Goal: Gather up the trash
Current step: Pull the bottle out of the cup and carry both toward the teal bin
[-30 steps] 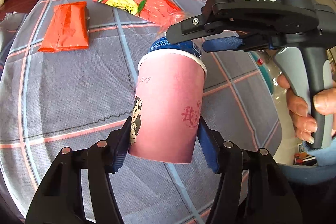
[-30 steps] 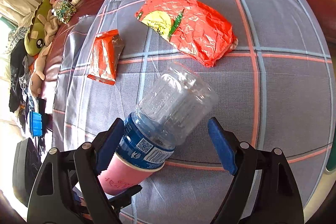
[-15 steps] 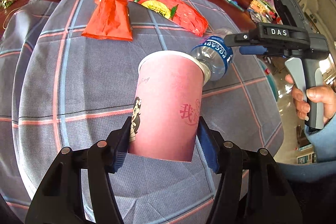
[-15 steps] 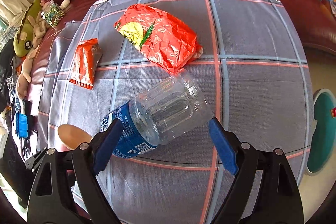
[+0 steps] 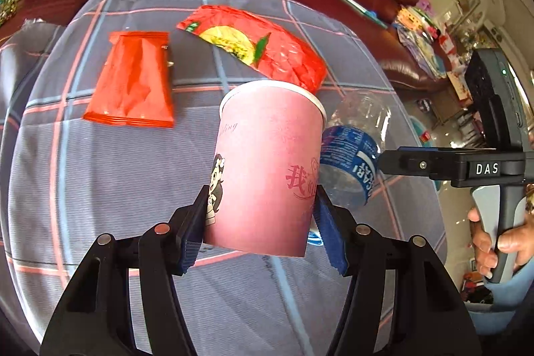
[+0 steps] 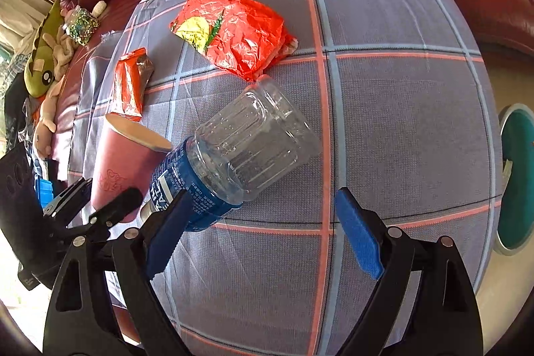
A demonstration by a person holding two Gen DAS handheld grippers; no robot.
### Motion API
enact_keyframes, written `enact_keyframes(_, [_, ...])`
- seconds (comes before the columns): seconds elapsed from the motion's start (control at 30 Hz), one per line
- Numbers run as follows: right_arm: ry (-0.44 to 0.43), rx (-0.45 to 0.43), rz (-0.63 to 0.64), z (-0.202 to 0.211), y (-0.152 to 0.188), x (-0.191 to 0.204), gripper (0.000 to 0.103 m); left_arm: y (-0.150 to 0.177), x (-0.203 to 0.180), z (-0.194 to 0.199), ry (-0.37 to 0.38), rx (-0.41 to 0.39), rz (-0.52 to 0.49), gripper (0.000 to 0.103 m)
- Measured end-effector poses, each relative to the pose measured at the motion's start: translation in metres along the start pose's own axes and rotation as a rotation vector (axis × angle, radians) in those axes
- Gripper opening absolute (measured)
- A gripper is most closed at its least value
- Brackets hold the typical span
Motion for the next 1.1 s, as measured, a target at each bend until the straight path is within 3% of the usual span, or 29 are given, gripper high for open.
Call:
enact_keyframes(0.13, [-0.046, 0.000, -0.014, 0.000, -0.004, 0.002, 0.083, 0.011, -0.022, -0.009, 0.042, 0.021, -0.017, 0.059])
enact_keyframes(0.33, [-0.065, 0.008, 0.012, -0.012, -0.014, 0.016, 0.083, 0.020, -0.017, -0.025, -0.030, 0.054, -0.003, 0.059])
enact_keyframes(0.8, [-0.070, 0.058, 0.109, -0.046, -0.029, 0.050, 0.083, 0.008, 0.013, -0.015, -0.136, 0.043, 0.043, 0.067])
enact_keyframes(0.87, [-0.075, 0.052, 0.122, -0.049, -0.030, 0.053, 0.077, 0.006, 0.014, -0.015, -0.149, 0.041, 0.040, 0.068])
enact_keyframes(0.9, [-0.095, 0.054, 0.124, -0.049, -0.030, 0.055, 0.065, 0.006, 0.015, -0.014, -0.158, 0.037, 0.038, 0.069])
enact_keyframes(1.1, [-0.083, 0.014, 0.140, -0.034, -0.029, 0.049, 0.065, 0.007, 0.019, -0.011, -0.187, 0.028, 0.042, 0.072])
Point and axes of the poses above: each gripper's, at about its wrist camera, not at the fingertips, and z roughly against the way its jaws point, x to its left, y to its underside, the point moved 6 cm from there along -z, roughly the way its jaws point, and after that the axes turned 4 degrees about -x, right-handed, at the moved point
